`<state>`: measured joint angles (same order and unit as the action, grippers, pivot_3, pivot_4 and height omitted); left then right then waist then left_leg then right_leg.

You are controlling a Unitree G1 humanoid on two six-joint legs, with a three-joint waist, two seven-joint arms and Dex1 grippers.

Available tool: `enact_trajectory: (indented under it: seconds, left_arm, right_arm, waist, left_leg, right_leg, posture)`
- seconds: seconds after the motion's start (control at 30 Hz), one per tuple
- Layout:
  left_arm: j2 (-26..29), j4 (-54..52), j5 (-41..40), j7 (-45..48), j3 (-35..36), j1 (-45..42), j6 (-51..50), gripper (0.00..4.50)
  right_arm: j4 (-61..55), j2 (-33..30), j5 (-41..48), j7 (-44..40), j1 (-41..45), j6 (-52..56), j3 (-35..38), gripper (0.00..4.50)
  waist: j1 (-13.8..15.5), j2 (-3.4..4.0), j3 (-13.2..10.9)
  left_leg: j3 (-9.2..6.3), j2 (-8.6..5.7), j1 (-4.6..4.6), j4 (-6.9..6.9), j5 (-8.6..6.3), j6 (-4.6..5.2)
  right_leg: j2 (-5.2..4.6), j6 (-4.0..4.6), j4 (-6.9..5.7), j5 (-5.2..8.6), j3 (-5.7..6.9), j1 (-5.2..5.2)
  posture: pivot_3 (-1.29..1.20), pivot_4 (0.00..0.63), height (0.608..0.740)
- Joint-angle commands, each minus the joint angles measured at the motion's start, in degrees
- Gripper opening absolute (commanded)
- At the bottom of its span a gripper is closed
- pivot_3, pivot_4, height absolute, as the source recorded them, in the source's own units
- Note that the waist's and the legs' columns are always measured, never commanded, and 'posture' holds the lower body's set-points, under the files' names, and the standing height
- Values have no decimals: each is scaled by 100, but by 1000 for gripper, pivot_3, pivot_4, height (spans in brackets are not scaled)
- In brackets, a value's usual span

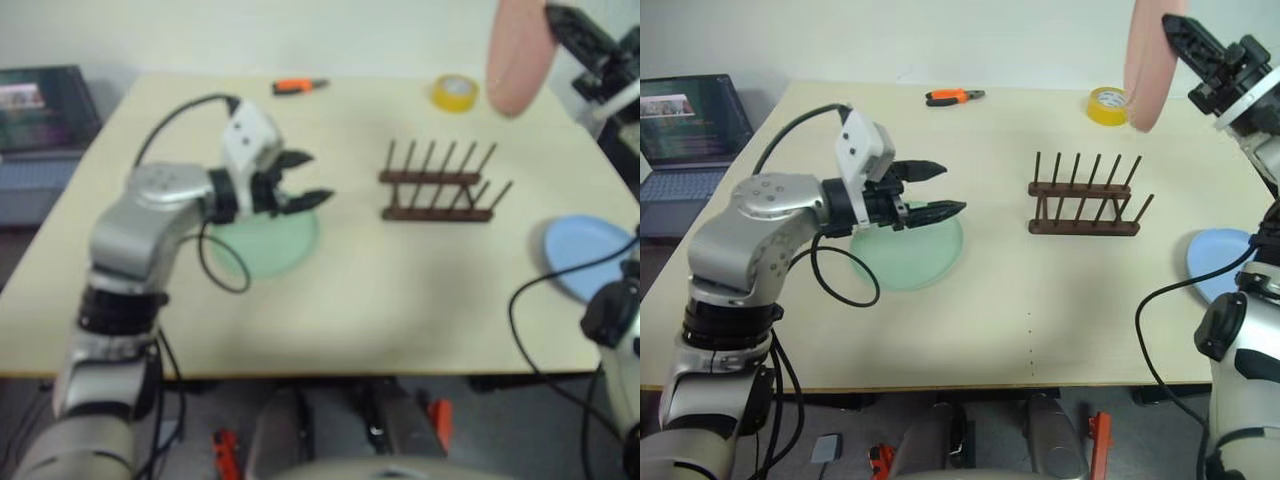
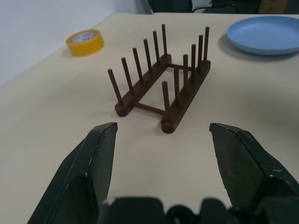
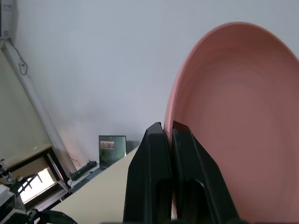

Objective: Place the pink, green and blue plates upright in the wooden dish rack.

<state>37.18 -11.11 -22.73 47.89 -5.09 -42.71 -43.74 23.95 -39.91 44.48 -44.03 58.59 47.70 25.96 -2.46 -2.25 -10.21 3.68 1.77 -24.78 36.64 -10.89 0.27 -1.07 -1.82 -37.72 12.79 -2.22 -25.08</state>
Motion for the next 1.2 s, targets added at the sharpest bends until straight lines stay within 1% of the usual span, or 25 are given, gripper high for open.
enact_trajectory:
  seconds: [0.03, 0.2, 0.67, 1.03, 1.2]
  left_arm:
    - [-90, -224, -134, -105, 83, -232, -228, 3453]
    - [-115, -297, -185, -183, 112, -255, -403, 3453]
    - [54, -492, -191, -239, 104, -97, -616, 3453]
    - [207, -458, -205, -123, 84, -75, -575, 3453]
    - [219, -386, -139, -106, 51, -76, -502, 3453]
  right_arm:
    - [52, -154, 31, -62, -7, -16, 98, 0]
    - [157, -152, 19, -46, -127, 70, 82, 0]
    - [310, -185, 66, -103, -408, 40, 213, 0]
    - [325, -333, 141, -241, -636, 183, 348, 0]
    - [284, -275, 137, -325, -690, 287, 324, 0]
  waist:
    - [1, 0, 0]
    - [0, 1, 0]
    - [8, 1, 0]
    - [11, 1, -1]
    - [12, 1, -1]
  left_leg:
    - [2, 0, 0, 3, 0, 0]
    - [13, 1, 0, 20, 0, 0]
    - [10, 0, -1, 18, 0, 0]
    - [10, -1, -1, 18, 0, 0]
    - [11, -1, -1, 19, 0, 0]
  right_leg:
    - [-1, -4, 0, -1, -2, 0]
    - [-10, -24, 3, -12, -17, 4]
    - [-9, -23, 6, -12, -14, 5]
    - [-9, -24, 7, -11, -15, 4]
    - [-9, -24, 8, -11, -15, 5]
  posture:
    - [0, 150, 740]
    - [0, 150, 740]
    - [0, 150, 740]
    - [0, 150, 740]
    - [0, 150, 740]
